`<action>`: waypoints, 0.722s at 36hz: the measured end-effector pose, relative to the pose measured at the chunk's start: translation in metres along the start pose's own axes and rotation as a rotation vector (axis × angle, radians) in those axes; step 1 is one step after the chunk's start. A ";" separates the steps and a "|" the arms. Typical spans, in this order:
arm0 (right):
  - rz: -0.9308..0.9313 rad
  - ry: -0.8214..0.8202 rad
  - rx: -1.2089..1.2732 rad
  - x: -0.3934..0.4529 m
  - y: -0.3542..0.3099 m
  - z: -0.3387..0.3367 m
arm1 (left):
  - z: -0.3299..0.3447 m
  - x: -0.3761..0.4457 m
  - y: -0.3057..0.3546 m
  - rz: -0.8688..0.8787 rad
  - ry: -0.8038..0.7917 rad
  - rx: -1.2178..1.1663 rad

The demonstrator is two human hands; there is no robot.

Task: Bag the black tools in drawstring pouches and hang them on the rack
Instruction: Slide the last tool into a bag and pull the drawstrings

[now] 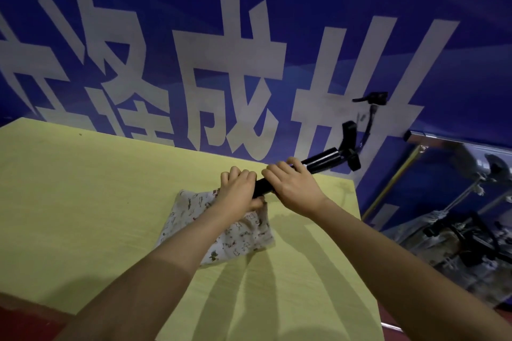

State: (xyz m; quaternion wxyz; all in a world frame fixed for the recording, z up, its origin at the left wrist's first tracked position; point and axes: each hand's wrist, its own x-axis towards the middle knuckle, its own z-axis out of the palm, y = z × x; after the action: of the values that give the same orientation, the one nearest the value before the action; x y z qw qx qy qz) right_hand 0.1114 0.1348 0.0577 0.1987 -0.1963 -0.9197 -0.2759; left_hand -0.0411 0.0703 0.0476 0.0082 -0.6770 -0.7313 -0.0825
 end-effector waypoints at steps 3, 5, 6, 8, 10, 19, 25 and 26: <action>0.060 0.082 0.057 -0.004 -0.001 -0.008 | 0.006 -0.001 -0.005 -0.037 0.051 -0.051; 0.125 0.111 0.128 -0.009 -0.007 -0.009 | 0.006 0.000 -0.007 -0.080 0.091 -0.125; 0.172 0.098 0.169 -0.011 -0.010 -0.009 | 0.004 0.001 -0.008 -0.104 0.110 -0.185; 0.306 -0.008 0.299 -0.015 -0.016 -0.007 | -0.001 0.002 -0.010 -0.132 0.144 -0.319; 0.478 -0.185 0.476 -0.015 -0.021 -0.004 | -0.007 0.001 -0.012 -0.148 0.171 -0.415; 0.900 -0.357 1.039 0.032 -0.033 0.000 | -0.038 -0.007 -0.016 -0.187 0.272 -0.662; 1.047 -0.138 1.400 0.037 -0.028 -0.012 | -0.030 -0.011 -0.029 -0.354 0.176 -0.885; 1.056 -0.118 1.409 0.037 -0.027 -0.012 | -0.026 -0.011 -0.031 -0.376 0.160 -0.892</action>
State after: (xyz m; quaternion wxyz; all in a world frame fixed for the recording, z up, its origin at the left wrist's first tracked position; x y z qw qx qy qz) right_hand 0.0708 0.1164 0.0727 0.3273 -0.4413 -0.6741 0.4936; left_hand -0.0736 0.0543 0.0690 -0.2414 -0.4621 -0.7316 -0.4393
